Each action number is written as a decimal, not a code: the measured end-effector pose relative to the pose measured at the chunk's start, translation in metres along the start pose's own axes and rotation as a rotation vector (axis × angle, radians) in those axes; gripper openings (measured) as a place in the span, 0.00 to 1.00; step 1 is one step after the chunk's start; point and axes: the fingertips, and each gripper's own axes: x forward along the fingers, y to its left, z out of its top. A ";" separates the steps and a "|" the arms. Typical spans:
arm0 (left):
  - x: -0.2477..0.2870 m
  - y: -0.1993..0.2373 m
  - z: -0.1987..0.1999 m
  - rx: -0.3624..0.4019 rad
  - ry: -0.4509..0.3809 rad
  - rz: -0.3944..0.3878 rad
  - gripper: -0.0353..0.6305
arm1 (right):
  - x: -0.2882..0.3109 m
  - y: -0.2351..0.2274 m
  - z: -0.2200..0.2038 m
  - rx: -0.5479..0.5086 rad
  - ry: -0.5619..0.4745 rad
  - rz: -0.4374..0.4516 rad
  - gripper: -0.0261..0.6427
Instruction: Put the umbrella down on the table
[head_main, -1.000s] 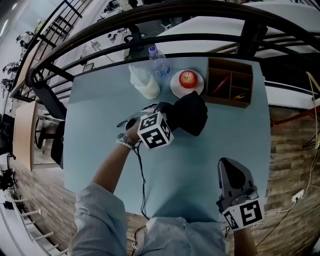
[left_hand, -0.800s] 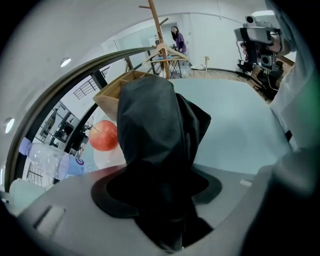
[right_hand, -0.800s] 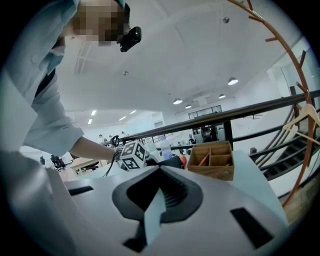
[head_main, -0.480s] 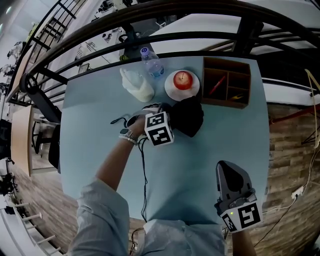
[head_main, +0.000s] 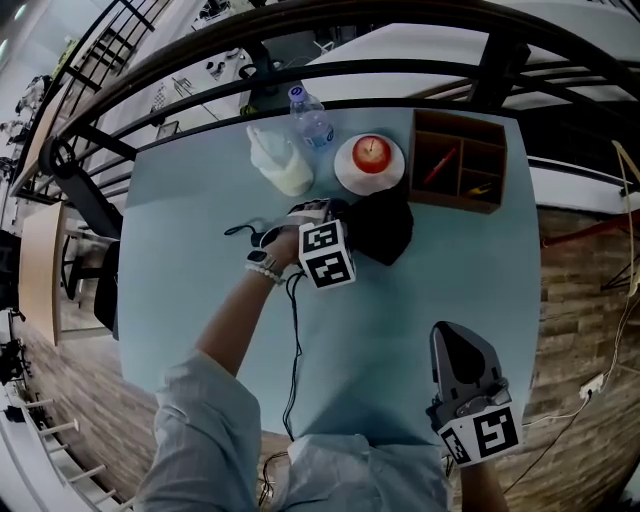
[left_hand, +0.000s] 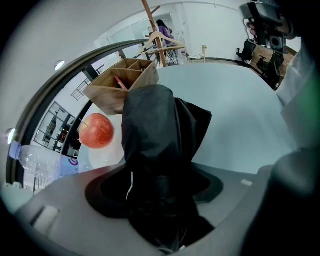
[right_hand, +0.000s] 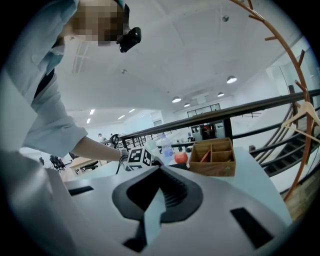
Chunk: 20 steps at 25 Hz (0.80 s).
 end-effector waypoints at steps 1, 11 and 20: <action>-0.002 0.001 0.000 -0.011 -0.009 0.009 0.50 | -0.001 0.001 0.000 -0.002 -0.002 0.000 0.03; -0.056 0.014 0.007 -0.110 -0.132 0.135 0.50 | -0.014 0.026 0.016 -0.047 -0.040 0.013 0.03; -0.142 0.018 0.029 -0.408 -0.434 0.314 0.17 | -0.034 0.058 0.029 -0.094 -0.086 0.016 0.03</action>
